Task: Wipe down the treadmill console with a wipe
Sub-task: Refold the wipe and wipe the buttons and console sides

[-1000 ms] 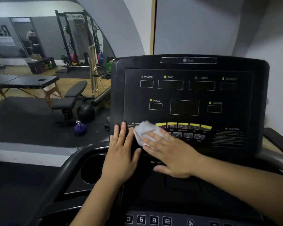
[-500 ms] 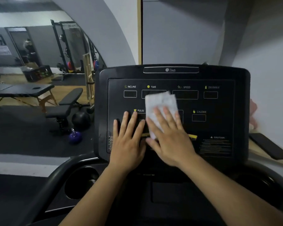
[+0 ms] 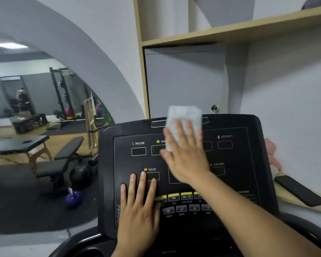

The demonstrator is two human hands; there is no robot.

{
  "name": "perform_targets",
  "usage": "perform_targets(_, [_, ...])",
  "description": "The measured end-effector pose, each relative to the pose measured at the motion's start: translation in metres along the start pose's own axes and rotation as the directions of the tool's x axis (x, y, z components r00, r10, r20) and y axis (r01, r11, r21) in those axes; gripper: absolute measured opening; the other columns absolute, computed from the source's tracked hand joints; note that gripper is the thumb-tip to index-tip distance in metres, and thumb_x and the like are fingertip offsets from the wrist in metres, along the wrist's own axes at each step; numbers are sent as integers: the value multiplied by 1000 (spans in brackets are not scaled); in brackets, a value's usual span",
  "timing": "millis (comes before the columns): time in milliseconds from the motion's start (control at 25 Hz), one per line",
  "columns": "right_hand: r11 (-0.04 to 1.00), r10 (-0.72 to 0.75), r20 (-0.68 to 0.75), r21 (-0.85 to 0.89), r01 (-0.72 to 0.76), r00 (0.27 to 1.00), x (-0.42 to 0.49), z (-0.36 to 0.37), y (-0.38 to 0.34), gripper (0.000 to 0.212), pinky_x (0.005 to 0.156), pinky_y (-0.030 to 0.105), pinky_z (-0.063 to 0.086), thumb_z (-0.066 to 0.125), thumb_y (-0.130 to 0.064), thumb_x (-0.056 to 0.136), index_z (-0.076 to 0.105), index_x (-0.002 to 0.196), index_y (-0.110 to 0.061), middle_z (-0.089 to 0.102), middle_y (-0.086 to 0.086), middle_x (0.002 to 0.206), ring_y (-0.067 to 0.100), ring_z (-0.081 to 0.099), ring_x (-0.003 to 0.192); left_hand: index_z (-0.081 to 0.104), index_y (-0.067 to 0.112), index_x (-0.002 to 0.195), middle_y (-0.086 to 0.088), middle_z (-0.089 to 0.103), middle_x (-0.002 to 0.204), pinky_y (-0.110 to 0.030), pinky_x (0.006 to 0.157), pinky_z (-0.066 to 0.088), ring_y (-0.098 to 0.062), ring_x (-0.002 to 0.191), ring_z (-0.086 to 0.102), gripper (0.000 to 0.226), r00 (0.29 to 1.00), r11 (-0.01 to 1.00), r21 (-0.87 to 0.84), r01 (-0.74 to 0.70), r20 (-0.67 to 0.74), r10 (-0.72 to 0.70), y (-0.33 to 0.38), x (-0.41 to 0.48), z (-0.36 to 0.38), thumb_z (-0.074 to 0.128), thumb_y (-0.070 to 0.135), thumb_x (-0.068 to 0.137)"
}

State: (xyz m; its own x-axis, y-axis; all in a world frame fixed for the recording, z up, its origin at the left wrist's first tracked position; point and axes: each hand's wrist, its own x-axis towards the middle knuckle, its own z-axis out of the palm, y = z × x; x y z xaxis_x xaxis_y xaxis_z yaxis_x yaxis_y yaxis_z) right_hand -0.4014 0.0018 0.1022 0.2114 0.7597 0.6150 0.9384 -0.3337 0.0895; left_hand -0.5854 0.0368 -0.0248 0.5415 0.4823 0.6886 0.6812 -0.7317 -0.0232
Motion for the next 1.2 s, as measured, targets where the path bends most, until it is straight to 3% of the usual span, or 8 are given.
perform_targets(240, [941, -320, 51, -94, 324, 946, 54, -2, -83, 71, 111, 60, -12, 12, -66, 93, -4, 153, -31, -16, 8, 161, 35, -26, 143, 36, 22, 151, -9, 25, 162, -56, 115, 20, -35, 151, 17, 63, 999, 1000, 29, 2, 39, -4, -2, 0, -5, 44, 42, 92])
perform_targets(400, [900, -425, 53, -83, 428, 904, 75, -9, -99, 68, 113, 59, -3, 13, -64, 95, -1, 153, -33, -1, 7, 163, 34, -2, 147, 34, 23, 153, -8, 22, 164, -53, 116, 18, -33, 152, 15, 66, 997, 999, 36, -4, 83, 1, -4, 1, -14, 46, 43, 91])
perform_targets(560, [935, -353, -6, -41, 353, 935, 85, -16, -60, 66, 106, 48, 22, 15, -61, 95, 9, 152, -29, 33, 10, 150, 32, 34, 130, 34, 24, 153, -7, 21, 164, -52, 116, 20, -32, 153, 13, 66, 994, 999, 37, -10, 107, 6, -5, 0, -20, 50, 42, 91])
perform_targets(680, [943, -320, -24, -101, 316, 947, 70, -18, -17, 69, 109, 47, 23, 16, -62, 94, 10, 152, -26, 33, 11, 148, 32, 33, 129, 33, 23, 154, -7, 20, 165, -53, 116, 19, -32, 153, 11, 66, 996, 999, 37, -8, 89, 5, -4, -2, -18, 49, 42, 93])
perform_targets(840, [947, -282, 70, -138, 289, 957, 43, -28, 29, 76, 117, 57, 6, 4, -69, 90, 3, 153, -28, 14, 12, 159, 35, 15, 143, 36, 21, 152, -8, 20, 165, -55, 117, 18, -32, 153, 11, 64, 998, 1000, 12, 2, 62, -3, -2, -2, -13, 47, 40, 92])
perform_targets(960, [963, -264, 9, -51, 264, 965, 46, -41, 40, 74, 115, 56, 16, 9, -69, 90, 17, 151, -27, 22, 12, 158, 35, 25, 141, 39, 20, 151, -9, 22, 164, -56, 117, 18, -33, 153, 12, 64, 999, 1000, 1, 3, 45, -3, 0, -1, -11, 48, 39, 90])
perform_targets(1080, [983, -184, -57, 13, 185, 981, 77, -46, 36, 55, 96, 44, 40, 29, -52, 97, 45, 134, -15, 52, 13, 135, 33, 50, 118, 38, 20, 151, -9, 21, 164, -56, 117, 18, -34, 153, 11, 65, 998, 1000, 3, 8, 64, -8, 1, -2, -13, 48, 39, 90])
perform_targets(1200, [990, -138, -37, -12, 138, 990, 95, -32, 9, 46, 63, 35, 40, 23, -46, 101, 57, 101, -15, 66, 8, 93, 28, 57, 78, 35, 19, 152, -10, 18, 165, -57, 116, 16, -36, 152, 11, 67, 994, 1000, 20, 12, 111, -14, 2, -1, -13, 49, 40, 90])
